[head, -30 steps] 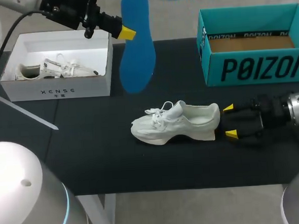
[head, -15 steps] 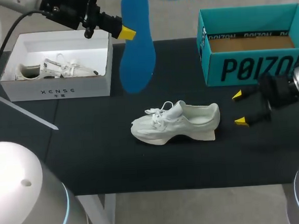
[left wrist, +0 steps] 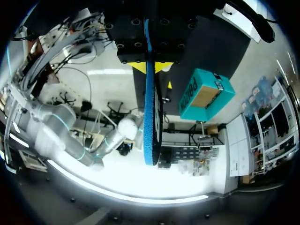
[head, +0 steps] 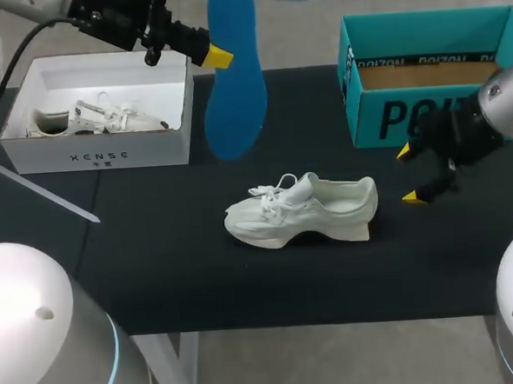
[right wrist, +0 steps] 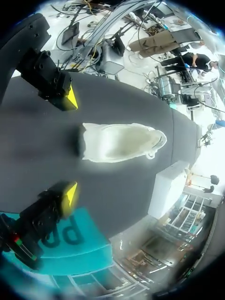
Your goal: Take the shoe out of the shoebox, open the shoe tongue, remove and reinsert the insole, then place the shoe into the shoebox
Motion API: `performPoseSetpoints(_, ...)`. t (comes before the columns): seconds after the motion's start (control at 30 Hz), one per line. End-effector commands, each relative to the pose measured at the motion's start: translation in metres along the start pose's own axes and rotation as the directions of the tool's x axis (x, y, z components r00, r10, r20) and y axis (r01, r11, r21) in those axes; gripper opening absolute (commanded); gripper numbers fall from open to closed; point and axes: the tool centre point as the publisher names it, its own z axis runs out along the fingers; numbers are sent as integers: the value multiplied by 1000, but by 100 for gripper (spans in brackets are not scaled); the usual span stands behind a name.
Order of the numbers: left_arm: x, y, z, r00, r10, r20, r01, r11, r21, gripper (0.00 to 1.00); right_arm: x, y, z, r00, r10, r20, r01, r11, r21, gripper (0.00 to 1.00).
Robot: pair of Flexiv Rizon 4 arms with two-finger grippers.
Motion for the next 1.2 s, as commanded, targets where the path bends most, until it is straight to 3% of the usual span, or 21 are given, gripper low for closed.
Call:
performPoseSetpoints(0.03, 1, 0, 0, 1000, 0, 2, 0, 1000, -1, 0, 0, 5, -9, 1000, -3, 3, 2, 964, 267, 100)
performPoseSetpoints(0.4, 1, 0, 0, 1000, 0, 2, 0, 1000, -1, 0, -4, 5, -15, 1000, -24, 12, 18, 935, 354, 100)
performPoseSetpoints(1.2, 1, 0, 0, 1000, 0, 2, 0, 1000, -1, 0, -7, 4, -17, 999, -31, 36, 16, 931, 365, 100)
